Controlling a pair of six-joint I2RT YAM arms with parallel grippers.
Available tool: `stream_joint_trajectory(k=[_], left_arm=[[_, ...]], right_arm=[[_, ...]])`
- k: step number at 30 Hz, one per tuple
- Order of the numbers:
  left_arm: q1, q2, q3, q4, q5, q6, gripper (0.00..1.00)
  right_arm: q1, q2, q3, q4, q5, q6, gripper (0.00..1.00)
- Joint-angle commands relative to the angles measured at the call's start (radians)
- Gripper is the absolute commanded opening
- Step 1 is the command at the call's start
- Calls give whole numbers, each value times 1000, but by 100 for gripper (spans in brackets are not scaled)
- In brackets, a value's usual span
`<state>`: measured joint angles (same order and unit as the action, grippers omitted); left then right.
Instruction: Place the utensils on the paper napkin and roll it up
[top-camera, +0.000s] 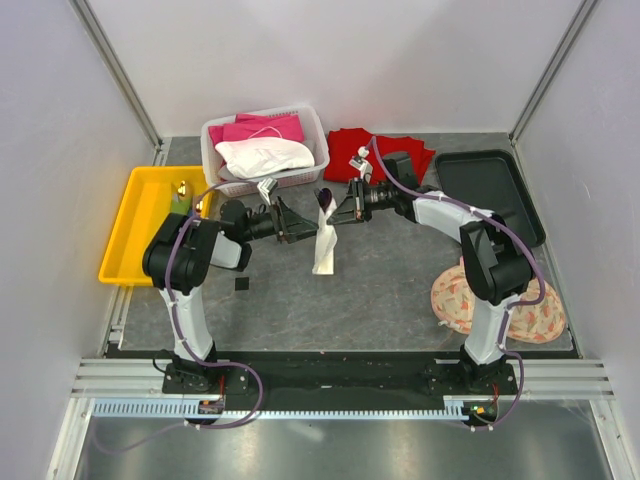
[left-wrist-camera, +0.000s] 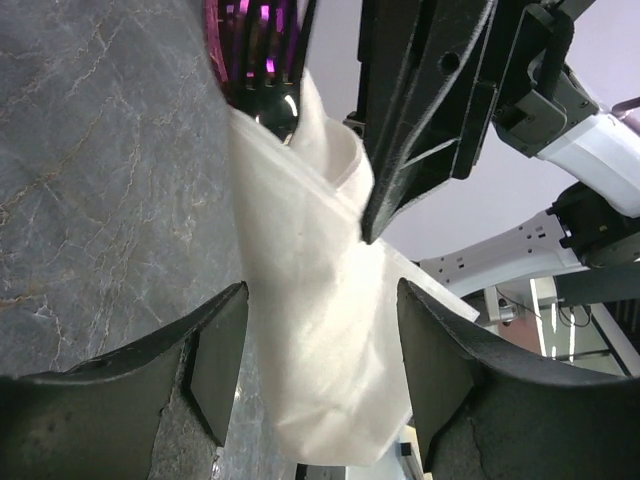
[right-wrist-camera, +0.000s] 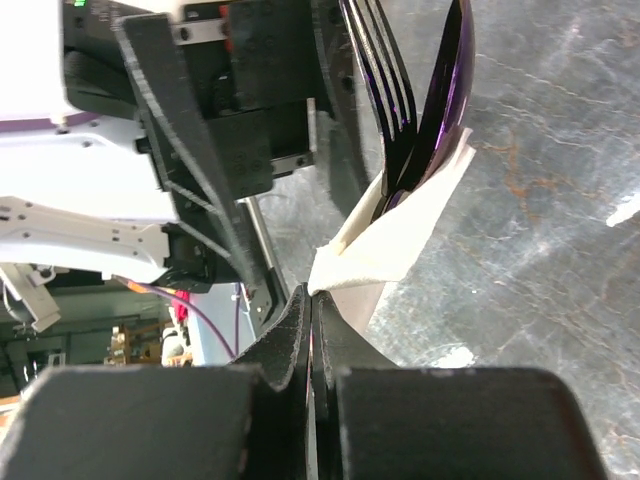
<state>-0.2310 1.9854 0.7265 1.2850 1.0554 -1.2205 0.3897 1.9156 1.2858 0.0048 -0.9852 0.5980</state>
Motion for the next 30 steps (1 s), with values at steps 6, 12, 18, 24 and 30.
stream_joint_trajectory(k=[6, 12, 18, 24, 30], left_arm=[[4, -42, -13, 138, 9, -60, 69], [1, -33, 5, 321, 22, -223, 69], [-5, -43, 19, 378, 28, -298, 65], [-7, -123, -12, 378, 23, -290, 66], [-7, -221, -35, 378, 54, -215, 72]], right_arm=[[17, -96, 52, 57, -53, 46, 0], [38, -98, 67, 70, -63, 66, 0], [44, -96, 81, 75, -72, 80, 0], [46, -102, 83, 77, -84, 85, 0], [44, -121, 99, 77, -107, 102, 0]])
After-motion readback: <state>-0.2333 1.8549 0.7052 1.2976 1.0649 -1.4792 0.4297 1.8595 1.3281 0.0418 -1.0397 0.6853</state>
